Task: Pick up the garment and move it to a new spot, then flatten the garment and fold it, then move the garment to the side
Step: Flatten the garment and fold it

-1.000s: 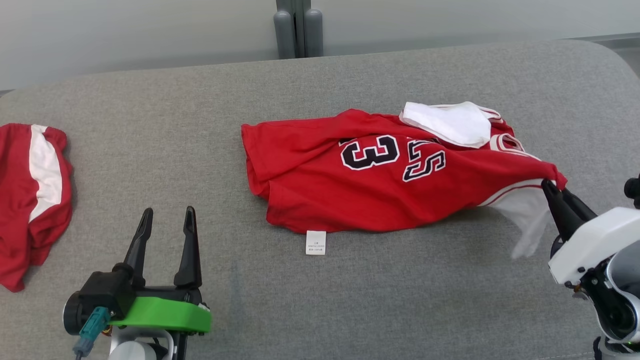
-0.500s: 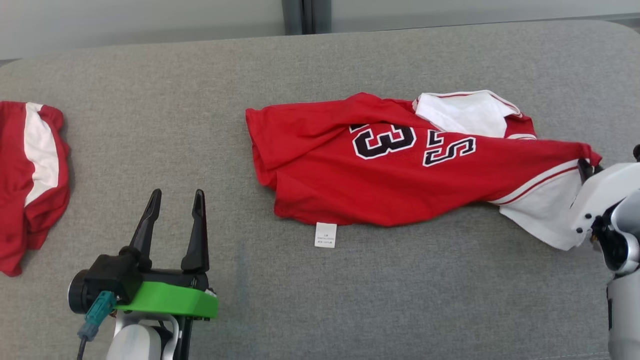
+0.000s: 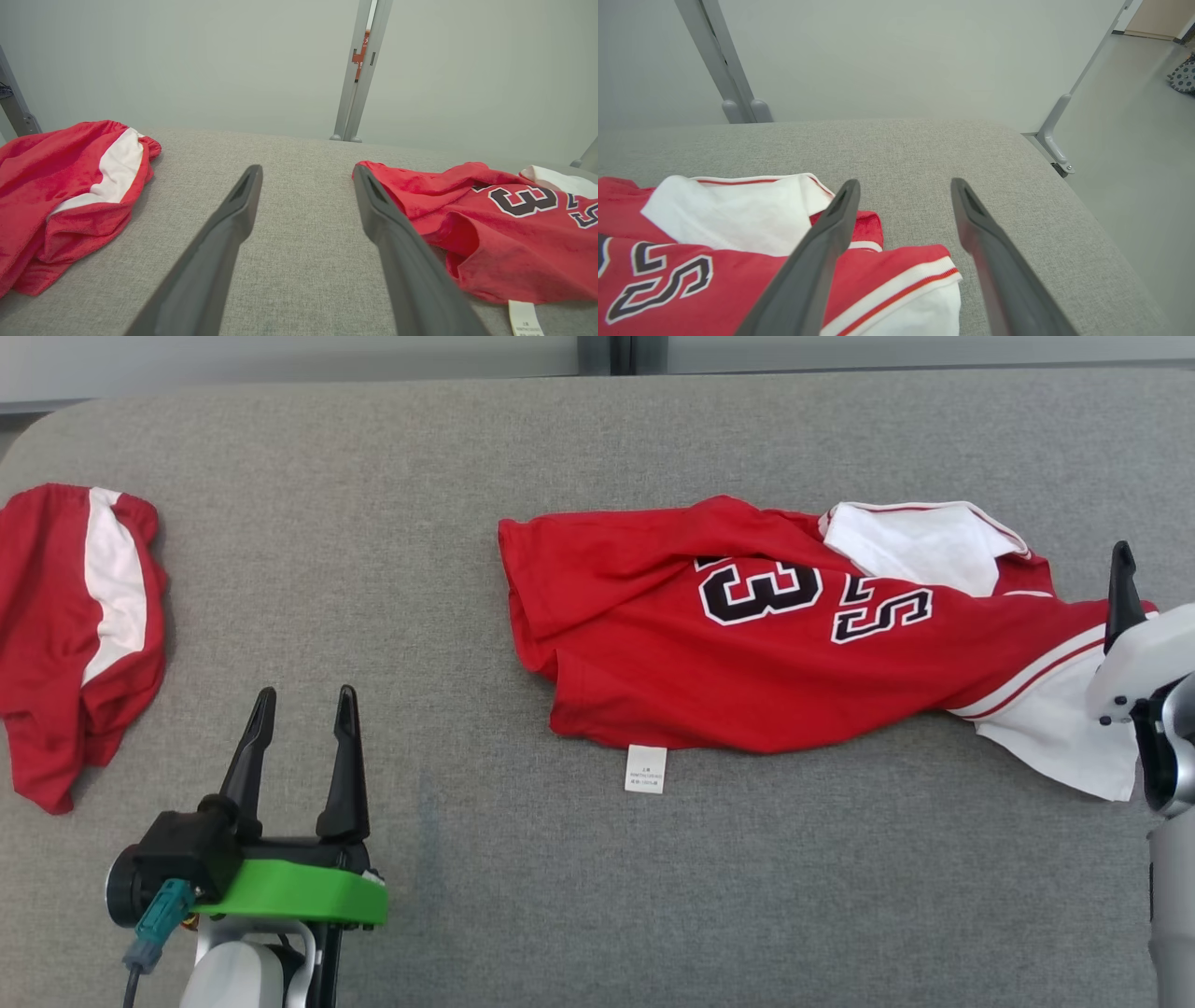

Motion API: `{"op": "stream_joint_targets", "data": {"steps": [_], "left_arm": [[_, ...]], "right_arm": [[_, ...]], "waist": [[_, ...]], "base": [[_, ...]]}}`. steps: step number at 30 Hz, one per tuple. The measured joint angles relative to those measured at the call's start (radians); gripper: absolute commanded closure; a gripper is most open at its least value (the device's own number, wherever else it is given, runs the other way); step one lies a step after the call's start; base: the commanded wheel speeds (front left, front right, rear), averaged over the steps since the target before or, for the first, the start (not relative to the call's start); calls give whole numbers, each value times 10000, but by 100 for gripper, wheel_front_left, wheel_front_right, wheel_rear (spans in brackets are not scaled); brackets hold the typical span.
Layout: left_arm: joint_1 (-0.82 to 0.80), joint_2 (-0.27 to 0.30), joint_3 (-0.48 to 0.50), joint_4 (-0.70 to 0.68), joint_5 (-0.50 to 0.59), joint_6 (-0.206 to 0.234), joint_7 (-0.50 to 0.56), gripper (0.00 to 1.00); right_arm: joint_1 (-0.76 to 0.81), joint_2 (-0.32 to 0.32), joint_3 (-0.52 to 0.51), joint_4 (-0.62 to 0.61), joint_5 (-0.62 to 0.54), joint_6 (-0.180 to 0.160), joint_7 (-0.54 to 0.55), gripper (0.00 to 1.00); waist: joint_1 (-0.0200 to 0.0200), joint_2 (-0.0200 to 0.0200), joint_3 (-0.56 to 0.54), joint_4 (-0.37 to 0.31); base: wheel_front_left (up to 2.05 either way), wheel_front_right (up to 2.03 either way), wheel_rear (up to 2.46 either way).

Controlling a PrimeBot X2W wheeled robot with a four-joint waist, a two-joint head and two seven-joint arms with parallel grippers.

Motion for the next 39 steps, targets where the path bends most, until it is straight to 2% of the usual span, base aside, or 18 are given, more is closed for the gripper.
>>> {"op": "stream_joint_targets", "data": {"steps": [9, 14, 19, 27, 39], "left_arm": [[513, -77, 362, -27, 4, 0, 0, 0], [783, -92, 497, 29, 4, 0, 0, 0], [1039, -109, 546, 107, 17, 0, 0, 0], [1404, -121, 564, 104, 50, 0, 0, 0], [1484, -130, 552, 79, 35, 0, 0, 0]], "right_arm": [[2220, 322, 1866, -2573, 679, 0, -2322, 0], [3212, 470, 2890, -2886, 1108, 0, -2874, 0], [3788, 593, 3467, -2740, 1467, 0, -2928, 0], [4103, 748, 3613, -2694, 1737, 0, -2778, 0], [4203, 792, 3294, -2941, 1764, 0, -2708, 0]], "waist": [[0, 0, -668, -337], [0, 0, -1086, -589], [0, 0, -1500, -788], [0, 0, -1872, -930], [0, 0, -1946, -858]], "base": [[0, 0, 0], [0, 0, 0], [0, 0, 0], [0, 0, 0], [0, 0, 0]]}}
